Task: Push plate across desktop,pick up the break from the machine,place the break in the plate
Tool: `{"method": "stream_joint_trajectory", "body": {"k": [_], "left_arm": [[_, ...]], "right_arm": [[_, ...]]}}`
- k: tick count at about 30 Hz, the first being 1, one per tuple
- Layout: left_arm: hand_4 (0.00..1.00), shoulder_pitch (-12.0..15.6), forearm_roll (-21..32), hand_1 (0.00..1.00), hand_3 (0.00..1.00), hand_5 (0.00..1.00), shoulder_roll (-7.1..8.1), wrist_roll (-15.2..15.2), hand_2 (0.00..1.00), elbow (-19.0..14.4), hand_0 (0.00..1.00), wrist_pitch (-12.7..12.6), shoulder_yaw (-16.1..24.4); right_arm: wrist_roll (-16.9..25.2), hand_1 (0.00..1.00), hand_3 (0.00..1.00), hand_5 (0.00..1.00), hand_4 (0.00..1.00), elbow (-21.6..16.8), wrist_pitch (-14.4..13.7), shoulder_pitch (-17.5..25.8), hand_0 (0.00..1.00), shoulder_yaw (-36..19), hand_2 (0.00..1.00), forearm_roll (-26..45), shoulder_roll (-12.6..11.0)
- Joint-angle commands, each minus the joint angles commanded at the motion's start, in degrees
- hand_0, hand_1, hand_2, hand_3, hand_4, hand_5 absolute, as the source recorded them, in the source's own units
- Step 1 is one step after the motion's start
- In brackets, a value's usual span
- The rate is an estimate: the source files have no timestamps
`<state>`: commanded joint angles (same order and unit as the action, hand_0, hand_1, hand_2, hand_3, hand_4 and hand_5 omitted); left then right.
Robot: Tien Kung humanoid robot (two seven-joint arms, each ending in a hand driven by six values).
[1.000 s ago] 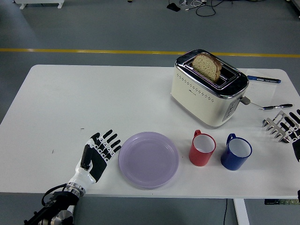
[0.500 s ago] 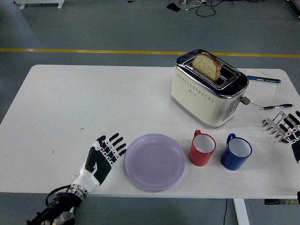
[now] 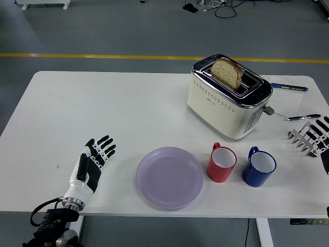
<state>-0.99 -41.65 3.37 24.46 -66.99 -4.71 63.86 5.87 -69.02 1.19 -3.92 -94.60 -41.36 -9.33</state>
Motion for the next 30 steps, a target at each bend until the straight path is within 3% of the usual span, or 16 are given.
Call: {"method": "stream_joint_trajectory", "body": {"k": [4, 8, 9, 10, 15, 16, 21, 22, 30], "left_arm": [[0.54, 1.16, 0.31, 0.782, 0.745, 0.998, -0.04, -0.79, 0.8, -0.88, 0.791, -0.63, 2.28], [0.54, 3.3, -2.14, 0.782, 0.745, 0.998, 0.04, -4.18, 0.8, -2.95, 0.791, -0.27, 5.64], [0.54, 3.82, -2.73, 0.782, 0.745, 0.998, -0.03, -4.98, 0.8, -3.49, 0.791, -0.07, 6.76], [0.529, 4.56, -3.75, 0.77, 0.743, 0.998, -0.22, -5.97, 0.789, -4.28, 0.783, 0.12, 8.29], [0.529, 6.27, -8.22, 0.77, 0.743, 0.998, -1.74, -8.5, 0.789, -6.91, 0.783, 1.23, 16.3], [0.531, 6.48, -8.85, 0.772, 0.742, 0.998, -2.02, -8.8, 0.789, -7.58, 0.785, 1.51, 18.56], [0.531, 6.89, -8.72, 0.772, 0.742, 0.998, -2.31, -9.03, 0.789, -9.01, 0.785, 2.01, 25.06], [0.538, 6.92, -8.2, 0.768, 0.745, 0.998, -2.44, -9.08, 0.789, -9.11, 0.784, 2.05, 26.1], [0.533, 6.17, -6.02, 0.767, 0.749, 0.998, -3.37, -8.85, 0.794, -8.67, 0.783, 1.88, 30.74]], "right_arm": [[0.44, 0.662, 0.643, 0.418, 0.473, -2.33, -1.87, -3.46, 0.711, 2.07, 0.664, -5.92, -3.05], [0.6, 0.662, 0.643, 0.418, 0.473, -3.33, -3.38, -8.95, 0.711, 5.75, 0.664, -13.21, -7.18], [0.53, 0.662, 0.643, 0.418, 0.473, -3.28, -3.66, -10.39, 0.711, 6.81, 0.664, -15.14, -8.13], [0.31, 0.71, 0.725, 0.378, 0.564, -3.03, -4.12, -12.17, 0.749, 8.22, 0.714, -17.31, -9.26], [-1.12, 0.71, 0.725, 0.378, 0.564, -1.36, -5.25, -18.91, 0.749, 13.62, 0.714, -27.59, -12.08], [-1.68, 0.771, 0.787, 0.403, 0.723, -0.83, -5.39, -20.3, 0.804, 14.77, 0.787, -30.13, -12.45], [-4.84, 0.771, 0.787, 0.403, 0.723, 2.27, -5.26, -27.41, 0.804, 20.71, 0.787, -41.63, -12.96], [-5.77, 0.802, 0.818, 0.389, 0.735, 3.29, -4.77, -28.89, 0.835, 21.93, 0.83, -43.51, -12.73], [-10.09, 0.828, 0.853, 0.384, 0.76, 11.75, -1.77, -40.69, 0.851, 30.86, 0.863, -49.94, -9.7]]}}
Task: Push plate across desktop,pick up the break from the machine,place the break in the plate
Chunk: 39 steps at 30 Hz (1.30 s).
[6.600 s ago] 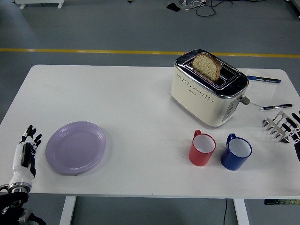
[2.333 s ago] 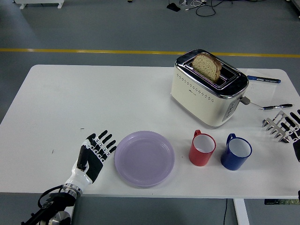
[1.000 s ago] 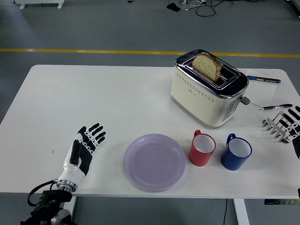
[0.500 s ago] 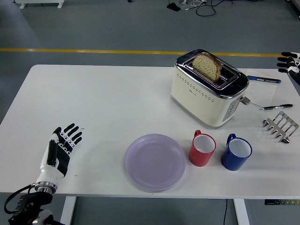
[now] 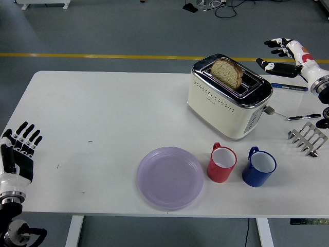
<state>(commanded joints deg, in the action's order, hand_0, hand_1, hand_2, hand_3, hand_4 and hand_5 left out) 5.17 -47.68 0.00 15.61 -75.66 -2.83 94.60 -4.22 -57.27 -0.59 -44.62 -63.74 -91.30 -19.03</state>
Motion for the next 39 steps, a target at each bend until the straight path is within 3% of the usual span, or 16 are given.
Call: {"method": "stream_joint_trajectory", "body": {"k": [8, 15, 20, 27, 29, 33, 34, 39], "left_arm": [[0.516, -0.67, -0.56, 0.767, 0.749, 0.998, 0.0, -0.12, 0.795, 0.17, 0.78, 0.03, -0.25], [0.513, -1.15, -0.82, 0.767, 0.749, 0.998, 0.0, -0.19, 0.796, 0.4, 0.78, 0.07, -0.78], [0.513, -1.38, -0.86, 0.766, 0.749, 0.998, 0.0, -0.12, 0.794, 0.6, 0.779, 0.11, -1.4], [0.51, -1.62, -0.94, 0.765, 0.75, 0.998, 0.0, -0.08, 0.792, 0.76, 0.778, 0.26, -2.5], [0.508, -1.66, -0.9, 0.765, 0.751, 0.998, 0.05, -0.03, 0.792, 0.85, 0.778, 0.25, -2.98], [0.508, -1.87, -0.82, 0.765, 0.751, 0.998, 0.19, -0.01, 0.792, 1.04, 0.778, 0.23, -3.82], [0.507, -1.94, -0.77, 0.764, 0.751, 0.998, 0.21, 0.01, 0.792, 1.11, 0.777, 0.23, -4.04], [0.507, -2.79, -0.51, 0.764, 0.751, 0.998, 0.07, 0.26, 0.792, 2.03, 0.777, 0.35, -5.29]], "right_arm": [[-2.69, 0.852, 0.879, 0.381, 0.787, 9.85, 0.93, -10.39, 0.878, 7.95, 0.893, -8.13, 4.75], [-5.45, 0.856, 0.876, 0.39, 0.806, 17.05, 4.03, -17.07, 0.887, 13.59, 0.899, -9.87, 8.83], [-6.77, 0.849, 0.871, 0.39, 0.809, 22.48, 6.63, -20.69, 0.886, 17.93, 0.888, -8.41, 11.45], [-7.28, 0.832, 0.856, 0.4, 0.824, 30.17, 7.73, -24.58, 0.868, 23.57, 0.858, -5.3, 14.54], [-7.49, 0.799, 0.814, 0.41, 0.834, 32.21, 7.75, -25.66, 0.838, 25.33, 0.801, -4.38, 15.55], [-7.61, 0.799, 0.814, 0.41, 0.834, 36.71, 6.73, -27.28, 0.838, 29.59, 0.801, -1.21, 17.39], [-7.18, 0.72, 0.746, 0.404, 0.829, 37.58, 5.67, -27.5, 0.776, 31.17, 0.686, 0.37, 17.64], [-4.39, 0.72, 0.746, 0.404, 0.829, 40.44, -0.42, -27.68, 0.776, 37.05, 0.686, 7.2, 18.24]]}}
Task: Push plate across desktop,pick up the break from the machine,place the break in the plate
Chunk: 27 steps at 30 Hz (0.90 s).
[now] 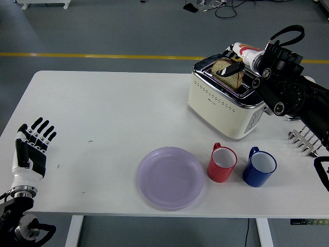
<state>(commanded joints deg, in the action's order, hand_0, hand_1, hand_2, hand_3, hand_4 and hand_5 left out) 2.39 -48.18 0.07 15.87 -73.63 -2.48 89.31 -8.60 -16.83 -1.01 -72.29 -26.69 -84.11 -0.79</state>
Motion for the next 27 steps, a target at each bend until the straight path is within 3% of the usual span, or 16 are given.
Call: {"method": "stream_joint_trajectory", "body": {"k": [1, 7, 8, 19, 20, 25, 26, 27], "left_arm": [[0.507, -0.1, 0.02, 0.762, 0.751, 0.998, -0.05, -0.01, 0.792, 0.09, 0.777, -0.01, -0.12], [0.507, -0.36, 0.19, 0.762, 0.751, 0.998, -0.07, 0.01, 0.792, 0.46, 0.777, 0.0, -0.95], [0.507, -0.4, 0.23, 0.76, 0.751, 0.998, -0.07, 0.01, 0.79, 0.52, 0.778, -0.01, -1.0], [0.507, -0.92, 0.29, 0.756, 0.751, 0.998, -0.07, -0.01, 0.789, 0.9, 0.777, -0.02, -1.43], [0.507, -0.94, 0.3, 0.756, 0.751, 0.998, -0.07, -0.01, 0.791, 0.94, 0.775, -0.02, -1.46], [0.507, -0.96, 0.26, 0.756, 0.751, 0.998, -0.07, 0.03, 0.791, 1.08, 0.775, -0.08, -1.31], [0.508, -0.97, 0.26, 0.753, 0.751, 0.998, -0.07, 0.03, 0.787, 1.08, 0.775, -0.09, -1.29], [0.508, -0.98, 0.25, 0.753, 0.751, 0.998, -0.07, 0.03, 0.787, 1.09, 0.775, -0.11, -1.26]], "right_arm": [[0.25, 0.635, 0.691, 0.389, 0.817, 0.27, -0.55, -0.01, 0.692, 0.77, 0.608, 0.94, 0.06], [0.86, 0.635, 0.691, 0.389, 0.817, 2.24, -2.44, -0.58, 0.692, 5.35, 0.608, 4.29, 0.79], [0.9, 0.587, 0.654, 0.371, 0.81, 2.61, -2.42, -0.69, 0.576, 5.91, 0.57, 4.82, 0.79], [1.78, 0.569, 0.645, 0.369, 0.808, 5.13, -2.73, -0.95, 0.524, 12.82, 0.56, 13.23, 0.79], [1.9, 0.513, 0.612, 0.31, 0.763, 5.23, -2.84, -0.96, 0.439, 13.1, 0.52, 13.73, 0.79], [3.04, 0.513, 0.612, 0.31, 0.763, 5.29, -3.45, -0.93, 0.439, 13.99, 0.52, 16.38, 0.79], [3.14, 0.448, 0.537, 0.196, 0.658, 5.24, -3.5, -0.91, 0.364, 13.95, 0.487, 16.49, 0.79], [3.47, 0.448, 0.537, 0.196, 0.658, 5.09, -3.79, -0.83, 0.364, 14.02, 0.487, 16.72, 0.79]]}}
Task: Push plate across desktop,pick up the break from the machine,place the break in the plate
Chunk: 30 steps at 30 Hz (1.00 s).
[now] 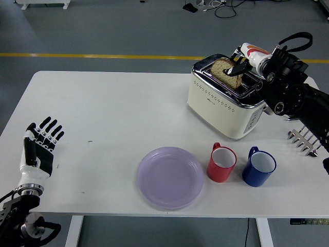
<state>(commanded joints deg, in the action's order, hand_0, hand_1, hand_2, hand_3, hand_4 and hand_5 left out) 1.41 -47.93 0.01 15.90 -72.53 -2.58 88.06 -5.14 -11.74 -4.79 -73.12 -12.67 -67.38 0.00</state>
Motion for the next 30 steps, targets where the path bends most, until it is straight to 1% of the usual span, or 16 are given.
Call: {"method": "stream_joint_trajectory", "body": {"k": [4, 5, 10, 11, 16, 17, 20, 22, 23, 24, 28, 29, 30], "left_arm": [[0.508, -0.04, -0.02, 0.753, 0.751, 0.998, 0.01, -0.01, 0.787, 0.0, 0.775, -0.03, 0.11], [0.506, -0.05, -0.02, 0.752, 0.75, 0.998, 0.01, -0.02, 0.787, 0.01, 0.775, -0.04, 0.12], [0.506, -0.18, -0.03, 0.752, 0.75, 0.998, 0.02, -0.03, 0.787, 0.06, 0.775, -0.05, 0.12], [0.506, -0.21, -0.06, 0.752, 0.751, 0.998, -0.01, -0.01, 0.786, 0.11, 0.775, -0.05, 0.13], [0.506, -0.22, -0.05, 0.752, 0.751, 0.998, 0.0, 0.05, 0.786, 0.26, 0.775, -0.09, 0.22], [0.506, -0.23, -0.04, 0.75, 0.751, 0.998, 0.0, 0.05, 0.784, 0.29, 0.775, -0.11, 0.25], [0.506, -0.28, -0.06, 0.75, 0.751, 0.998, 0.01, 0.06, 0.784, 0.24, 0.775, -0.14, 0.32], [0.506, -0.3, -0.08, 0.75, 0.751, 0.998, 0.0, 0.04, 0.784, 0.25, 0.775, -0.16, 0.35], [0.505, -0.29, -0.12, 0.749, 0.751, 0.998, 0.0, 0.02, 0.784, 0.24, 0.775, -0.15, 0.37], [0.505, -0.28, -0.13, 0.749, 0.751, 0.998, 0.0, 0.02, 0.784, 0.23, 0.775, -0.15, 0.37], [0.505, 0.06, -0.12, 0.749, 0.751, 0.998, 0.08, 0.1, 0.784, 0.18, 0.775, -0.11, 0.52], [0.505, 0.18, -0.1, 0.747, 0.751, 0.998, 0.15, 0.19, 0.783, 0.17, 0.775, -0.02, 0.5], [0.505, 0.32, 0.1, 0.747, 0.751, 0.998, 0.23, 0.38, 0.783, 0.14, 0.775, 0.19, 0.53]], "right_arm": [[0.98, 0.448, 0.537, 0.196, 0.658, -0.18, 0.47, 0.17, 0.364, 0.98, 0.487, 1.31, 0.0], [1.08, 0.411, 0.511, 0.139, 0.59, -0.1, 0.59, 0.2, 0.323, 1.49, 0.483, 1.79, 0.0], [1.38, 0.411, 0.511, 0.139, 0.59, 0.11, 0.79, 0.37, 0.323, 3.7, 0.483, 3.63, 0.0], [1.51, 0.392, 0.509, 0.133, 0.582, 0.19, 0.47, 0.4, 0.303, 4.24, 0.475, 4.21, 0.0], [1.45, 0.392, 0.509, 0.133, 0.582, 0.11, -1.12, 0.31, 0.303, 4.62, 0.475, 5.02, 0.0], [1.47, 0.375, 0.497, 0.062, 0.489, 0.03, -1.4, 0.29, 0.304, 4.55, 0.445, 4.89, 0.0], [1.06, 0.375, 0.497, 0.062, 0.489, -0.24, -1.35, 0.29, 0.304, 4.61, 0.445, 3.24, 0.0], [0.46, 0.375, 0.497, 0.062, 0.489, -0.66, -1.29, 0.38, 0.304, 3.44, 0.445, 1.42, 0.0], [0.24, 0.357, 0.467, 0.01, 0.416, -1.51, -1.29, 0.49, 0.316, 1.89, 0.422, -0.2, 0.0], [0.16, 0.357, 0.467, 0.01, 0.416, -1.87, -1.28, 0.53, 0.316, 0.82, 0.422, -1.43, 0.0], [-0.95, 0.357, 0.467, 0.01, 0.416, -6.95, -1.67, 1.57, 0.316, -7.0, 0.422, -10.01, 0.0], [-1.36, 0.309, 0.434, 0.002, 0.36, -9.03, -1.93, 2.0, 0.313, -9.24, 0.392, -12.24, 0.0], [-1.93, 0.309, 0.434, 0.002, 0.36, -10.9, -2.23, 2.33, 0.313, -11.77, 0.392, -14.85, -0.57]]}}
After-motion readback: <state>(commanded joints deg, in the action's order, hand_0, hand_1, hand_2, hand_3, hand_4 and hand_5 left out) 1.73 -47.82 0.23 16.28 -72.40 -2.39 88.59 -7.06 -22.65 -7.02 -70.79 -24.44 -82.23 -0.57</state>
